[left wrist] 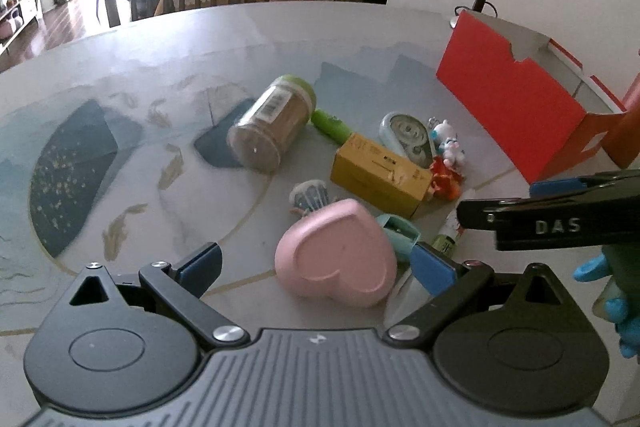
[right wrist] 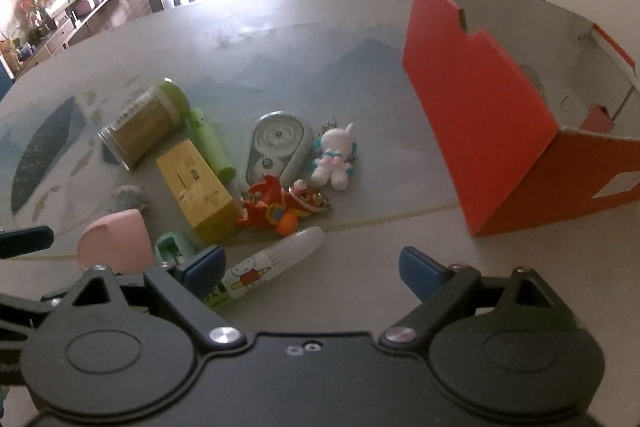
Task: Organize rigid objects
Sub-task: 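Grasp the glue stick with the right tool while the left tool grasps the pink heart dish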
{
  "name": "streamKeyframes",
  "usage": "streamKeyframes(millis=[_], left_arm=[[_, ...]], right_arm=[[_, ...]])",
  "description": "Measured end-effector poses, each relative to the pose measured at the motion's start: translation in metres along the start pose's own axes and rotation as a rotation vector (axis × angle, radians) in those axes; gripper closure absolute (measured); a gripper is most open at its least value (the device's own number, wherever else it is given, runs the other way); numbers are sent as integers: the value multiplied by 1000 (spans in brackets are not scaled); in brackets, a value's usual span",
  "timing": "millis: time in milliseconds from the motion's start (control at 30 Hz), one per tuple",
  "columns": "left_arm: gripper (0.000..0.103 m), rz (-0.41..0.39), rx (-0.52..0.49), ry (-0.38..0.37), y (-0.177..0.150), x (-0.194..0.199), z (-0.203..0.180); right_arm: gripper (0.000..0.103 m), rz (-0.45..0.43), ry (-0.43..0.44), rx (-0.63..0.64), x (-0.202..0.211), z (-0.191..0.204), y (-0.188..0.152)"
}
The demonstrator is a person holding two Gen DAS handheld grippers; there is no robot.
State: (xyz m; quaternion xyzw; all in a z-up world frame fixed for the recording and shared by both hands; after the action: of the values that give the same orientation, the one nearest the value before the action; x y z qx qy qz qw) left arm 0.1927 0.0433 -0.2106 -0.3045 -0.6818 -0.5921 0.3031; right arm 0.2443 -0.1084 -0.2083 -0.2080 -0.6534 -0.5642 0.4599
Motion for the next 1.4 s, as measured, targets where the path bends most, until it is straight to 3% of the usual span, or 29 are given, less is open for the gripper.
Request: streamKeyframes(millis=[367,800,900,1000,1033,1133,1267,1400], left_arm=[[3,9,-6,-7,-6,-11,-1],[3,-15,-53,-9,-11,-15,-4],[8,-14,-67,-6,-13,-17,-6],[10,-22,-79,-4,-14,-17,-9],[17,-24,-86,-7,-14,-18,-10],[25,-26,-106,-5,-14,-19,-14],[25,-28,-110,3,-13,-18,-16],[26,-26,-113,18,-14,-17,-17]], right_arm=[[14,21,-19,18,-11,9,-9],[14,7,-32,24,7,-8,-41],[16,5,-33,26,12,-10,-48],[27,2,-22,44,16,-8,-51],[32,1,-18,51,17,-7,-52],[44,-1,-7,68,20,-5,-53],[68,-10,-1,83,22,-4,-52],[80,-9,8,77,24,-9,-51]])
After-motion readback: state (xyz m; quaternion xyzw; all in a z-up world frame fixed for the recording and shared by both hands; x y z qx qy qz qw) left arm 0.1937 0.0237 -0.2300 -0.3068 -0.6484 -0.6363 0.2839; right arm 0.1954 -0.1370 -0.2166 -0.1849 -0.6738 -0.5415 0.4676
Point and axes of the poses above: each gripper's, at about its wrist camera, not at the fingertips, and x roughly against the way its jaws point, z to its left, y to its top, the point moved 9 cm from there along -x, roughly the way its jaws point, and after that the axes turned 2 degrees about y, right-handed, at the moved point
